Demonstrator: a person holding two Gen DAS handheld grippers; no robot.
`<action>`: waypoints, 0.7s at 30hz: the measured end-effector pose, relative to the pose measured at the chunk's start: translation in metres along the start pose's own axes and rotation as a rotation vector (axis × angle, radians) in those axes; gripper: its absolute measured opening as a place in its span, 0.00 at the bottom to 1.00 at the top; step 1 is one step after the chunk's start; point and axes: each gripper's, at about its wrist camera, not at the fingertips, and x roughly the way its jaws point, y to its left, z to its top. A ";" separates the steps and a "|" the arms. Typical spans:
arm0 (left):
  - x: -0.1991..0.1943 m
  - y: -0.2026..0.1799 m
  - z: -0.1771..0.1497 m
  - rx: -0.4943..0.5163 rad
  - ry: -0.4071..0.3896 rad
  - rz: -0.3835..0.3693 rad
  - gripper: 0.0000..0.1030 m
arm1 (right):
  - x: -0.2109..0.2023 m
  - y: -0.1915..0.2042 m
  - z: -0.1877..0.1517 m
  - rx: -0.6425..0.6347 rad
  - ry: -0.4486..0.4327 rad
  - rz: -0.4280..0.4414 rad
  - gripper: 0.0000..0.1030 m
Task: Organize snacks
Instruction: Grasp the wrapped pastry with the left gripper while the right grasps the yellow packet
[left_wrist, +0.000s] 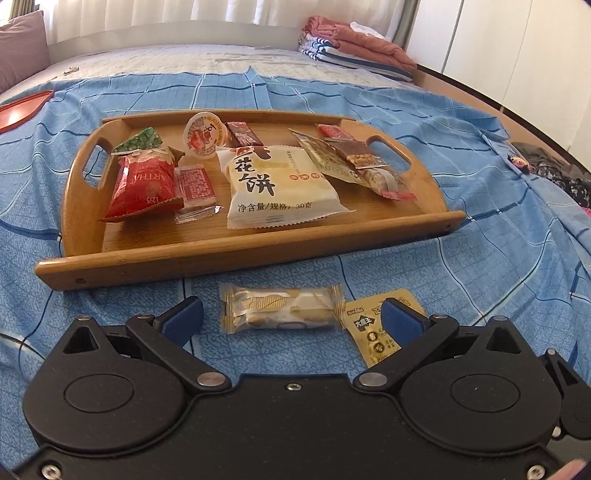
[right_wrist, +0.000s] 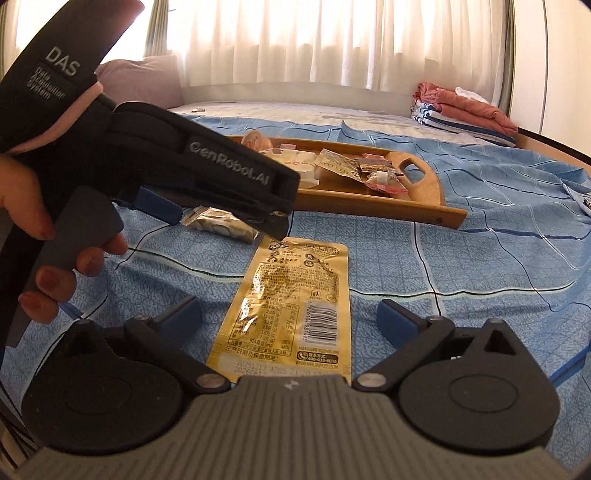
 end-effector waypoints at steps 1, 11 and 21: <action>0.002 0.000 0.001 -0.003 0.007 0.001 1.00 | 0.000 0.000 -0.001 0.000 -0.001 -0.002 1.00; 0.015 -0.009 0.004 0.010 0.056 0.062 1.00 | -0.004 0.002 -0.006 -0.003 -0.031 -0.005 1.00; 0.011 -0.009 0.007 0.024 0.050 0.109 0.73 | -0.002 0.001 -0.003 -0.002 0.003 0.000 1.00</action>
